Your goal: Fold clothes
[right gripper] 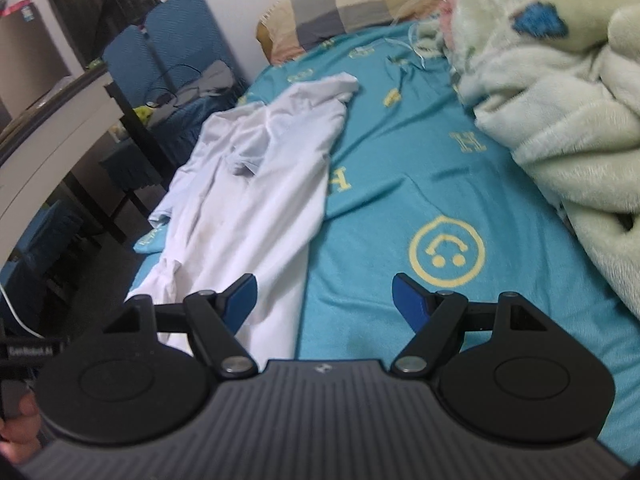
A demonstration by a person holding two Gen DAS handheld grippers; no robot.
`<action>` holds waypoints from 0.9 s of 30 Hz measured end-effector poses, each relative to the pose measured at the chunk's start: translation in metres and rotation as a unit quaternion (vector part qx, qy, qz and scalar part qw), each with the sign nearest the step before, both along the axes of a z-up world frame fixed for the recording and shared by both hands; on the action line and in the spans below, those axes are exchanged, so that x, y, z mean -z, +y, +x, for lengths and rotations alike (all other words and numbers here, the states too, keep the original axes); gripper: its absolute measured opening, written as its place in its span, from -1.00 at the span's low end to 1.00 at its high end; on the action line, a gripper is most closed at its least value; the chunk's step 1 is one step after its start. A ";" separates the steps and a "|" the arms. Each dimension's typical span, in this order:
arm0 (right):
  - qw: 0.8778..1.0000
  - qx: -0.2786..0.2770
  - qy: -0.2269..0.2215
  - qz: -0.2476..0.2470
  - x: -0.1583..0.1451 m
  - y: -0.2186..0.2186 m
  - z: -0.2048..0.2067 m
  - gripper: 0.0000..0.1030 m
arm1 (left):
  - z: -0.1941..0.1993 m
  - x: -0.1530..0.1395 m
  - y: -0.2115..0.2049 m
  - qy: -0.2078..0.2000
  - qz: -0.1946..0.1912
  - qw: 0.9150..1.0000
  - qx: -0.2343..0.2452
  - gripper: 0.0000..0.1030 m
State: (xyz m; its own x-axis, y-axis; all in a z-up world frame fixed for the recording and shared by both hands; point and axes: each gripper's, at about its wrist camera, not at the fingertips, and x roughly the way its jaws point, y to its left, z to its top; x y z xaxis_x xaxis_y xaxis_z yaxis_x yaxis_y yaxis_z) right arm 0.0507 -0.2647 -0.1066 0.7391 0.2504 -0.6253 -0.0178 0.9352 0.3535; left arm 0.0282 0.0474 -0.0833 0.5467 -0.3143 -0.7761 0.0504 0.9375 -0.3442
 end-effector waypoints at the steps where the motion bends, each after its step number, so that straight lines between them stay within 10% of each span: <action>1: 1.000 -0.003 -0.008 -0.003 -0.002 0.002 -0.002 0.48 | 0.000 -0.002 0.000 -0.005 0.004 1.000 -0.002 0.18; 7: 0.999 -0.038 -0.008 0.006 -0.002 0.013 -0.003 0.48 | -0.003 -0.007 -0.003 -0.029 0.062 0.998 -0.016 0.37; 19: 0.962 -0.186 0.184 -0.076 0.056 0.081 0.020 0.37 | 0.005 -0.007 0.008 -0.037 0.054 0.997 -0.032 0.37; 23: 0.955 -0.206 0.167 -0.135 0.054 0.101 0.009 -0.69 | 0.009 -0.007 0.016 -0.037 0.041 0.998 -0.037 0.37; 27: 0.948 -0.217 0.164 -0.163 0.037 0.101 -0.002 -0.90 | 0.007 -0.011 0.027 -0.045 0.015 0.998 -0.041 0.37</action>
